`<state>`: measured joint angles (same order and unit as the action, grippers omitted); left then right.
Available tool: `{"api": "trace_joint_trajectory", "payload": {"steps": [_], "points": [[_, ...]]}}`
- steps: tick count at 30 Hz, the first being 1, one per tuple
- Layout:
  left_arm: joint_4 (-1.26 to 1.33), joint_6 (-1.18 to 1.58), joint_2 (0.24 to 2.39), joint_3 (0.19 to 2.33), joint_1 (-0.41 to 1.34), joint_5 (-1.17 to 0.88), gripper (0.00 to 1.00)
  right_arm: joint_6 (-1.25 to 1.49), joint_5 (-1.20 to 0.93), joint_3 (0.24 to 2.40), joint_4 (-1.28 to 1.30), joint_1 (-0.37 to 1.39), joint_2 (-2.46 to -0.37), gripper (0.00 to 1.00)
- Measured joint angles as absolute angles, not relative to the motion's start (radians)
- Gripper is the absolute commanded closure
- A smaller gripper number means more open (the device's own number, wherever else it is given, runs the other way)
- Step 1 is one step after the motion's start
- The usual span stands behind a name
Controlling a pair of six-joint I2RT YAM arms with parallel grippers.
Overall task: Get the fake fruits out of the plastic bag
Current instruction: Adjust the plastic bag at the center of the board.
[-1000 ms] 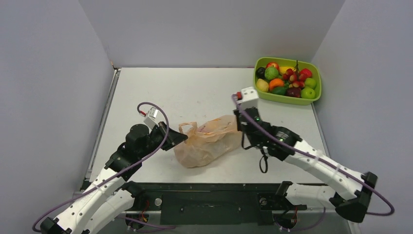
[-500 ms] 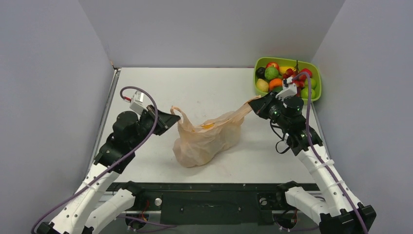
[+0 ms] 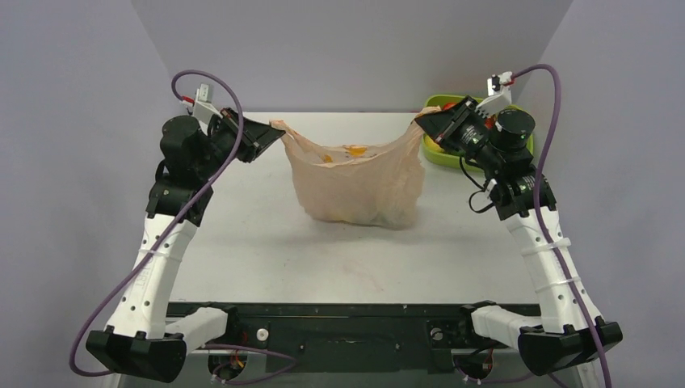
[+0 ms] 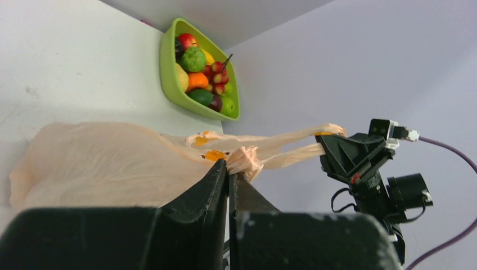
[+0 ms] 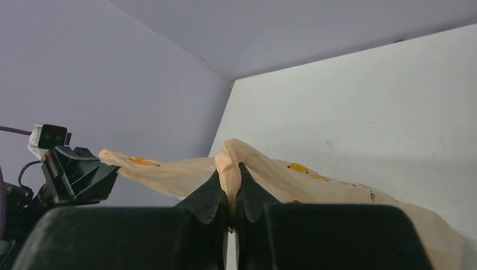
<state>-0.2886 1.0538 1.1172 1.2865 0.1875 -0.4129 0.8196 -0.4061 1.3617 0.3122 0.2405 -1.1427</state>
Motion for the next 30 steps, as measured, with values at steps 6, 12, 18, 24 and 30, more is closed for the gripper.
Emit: {"api": "trace_joint_trajectory", "payload": {"steps": [6, 12, 18, 24, 30], "points": [[-0.280, 1.003, 1.047, 1.258, 0.186, -0.482, 1.00, 0.786, -0.408, 1.365, 0.324, 0.228, -1.139, 1.00], [-0.289, 1.002, 0.818, 0.888, 0.186, -0.516, 1.00, 0.712, -0.380, 1.112, 0.400, 0.237, -1.050, 1.00], [-0.369, 1.042, 0.621, 0.636, 0.186, -0.530, 1.00, 0.659, -0.310, 0.915, 0.509, 0.334, -0.952, 1.00], [-0.479, 0.976, 0.543, 0.690, 0.186, -0.539, 0.81, 0.626, -0.224, 0.931, 0.579, 0.474, -0.912, 1.00], [-0.641, 0.754, 0.590, 0.886, 0.186, -0.573, 0.59, 0.606, -0.184, 1.001, 0.600, 0.503, -0.904, 1.00]]}}
